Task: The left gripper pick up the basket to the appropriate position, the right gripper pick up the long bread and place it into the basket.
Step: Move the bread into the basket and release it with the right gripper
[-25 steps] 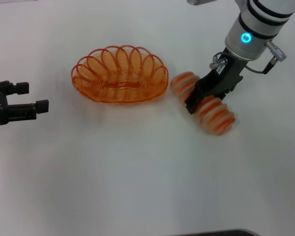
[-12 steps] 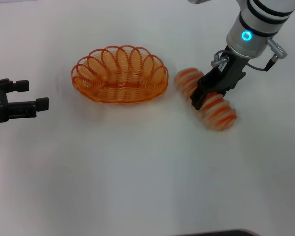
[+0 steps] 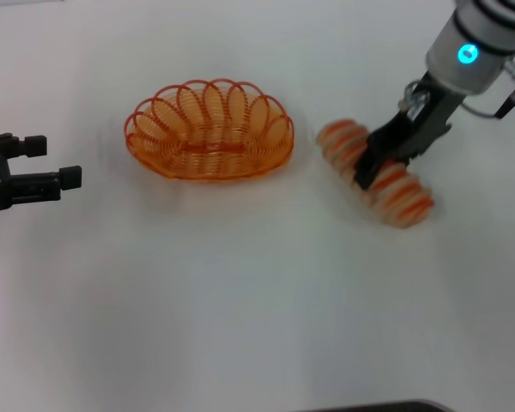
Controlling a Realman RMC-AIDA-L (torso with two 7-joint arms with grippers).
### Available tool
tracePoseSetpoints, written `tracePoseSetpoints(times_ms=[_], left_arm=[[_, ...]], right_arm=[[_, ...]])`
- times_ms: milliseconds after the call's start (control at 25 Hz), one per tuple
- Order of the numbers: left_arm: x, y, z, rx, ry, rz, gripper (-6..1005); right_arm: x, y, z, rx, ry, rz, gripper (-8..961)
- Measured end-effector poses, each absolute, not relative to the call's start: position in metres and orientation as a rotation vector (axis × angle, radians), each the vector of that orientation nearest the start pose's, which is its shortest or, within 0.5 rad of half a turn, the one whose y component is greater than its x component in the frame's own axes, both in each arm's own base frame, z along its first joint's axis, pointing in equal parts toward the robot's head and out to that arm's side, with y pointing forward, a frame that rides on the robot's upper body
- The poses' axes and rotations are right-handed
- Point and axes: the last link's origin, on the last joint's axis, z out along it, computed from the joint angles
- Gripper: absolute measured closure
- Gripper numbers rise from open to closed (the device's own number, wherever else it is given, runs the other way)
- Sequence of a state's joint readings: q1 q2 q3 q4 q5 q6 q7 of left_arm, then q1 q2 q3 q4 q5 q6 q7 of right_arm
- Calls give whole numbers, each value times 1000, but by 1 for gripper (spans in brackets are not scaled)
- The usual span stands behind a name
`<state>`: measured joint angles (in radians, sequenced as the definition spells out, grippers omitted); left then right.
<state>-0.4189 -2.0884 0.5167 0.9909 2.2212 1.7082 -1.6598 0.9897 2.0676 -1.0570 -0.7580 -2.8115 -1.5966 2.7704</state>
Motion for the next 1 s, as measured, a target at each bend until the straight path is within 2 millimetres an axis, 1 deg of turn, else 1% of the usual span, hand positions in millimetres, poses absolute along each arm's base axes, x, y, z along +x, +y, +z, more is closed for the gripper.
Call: tracePoseSetpoints(times_ms=[40, 160, 280, 400, 480, 560, 680, 720, 840, 1000], left_arm=[[-299, 302, 62, -2605, -904, -480, 123], [-299, 302, 63, -2603, -904, -480, 123], [-298, 304, 63, -2606, -896, -481, 123], [-296, 306, 62, -2611, -890, -481, 123], [-296, 306, 62, -2612, -889, -482, 123], [-295, 306, 61, -2613, -889, -483, 124], [-295, 307, 61, -2614, -886, -483, 124], [-294, 307, 61, -2614, -886, -483, 124], [-295, 306, 60, -2619, -889, -478, 124], [-296, 305, 61, -2613, -894, -476, 124]], right_arm=[[185, 392, -9, -2365, 1496, -676, 294], [185, 399, 20, -2362, 1458, -614, 318], [184, 408, 39, -2376, 1391, -599, 331], [171, 420, 48, -2428, 1243, -587, 344], [159, 427, 47, -2485, 1110, -596, 352], [144, 430, 41, -2563, 949, -617, 361], [119, 431, 28, -2676, 720, -646, 383], [114, 431, 24, -2697, 669, -654, 393], [93, 428, 7, -2774, 444, -708, 427], [74, 425, -13, -2797, 213, -782, 478]])
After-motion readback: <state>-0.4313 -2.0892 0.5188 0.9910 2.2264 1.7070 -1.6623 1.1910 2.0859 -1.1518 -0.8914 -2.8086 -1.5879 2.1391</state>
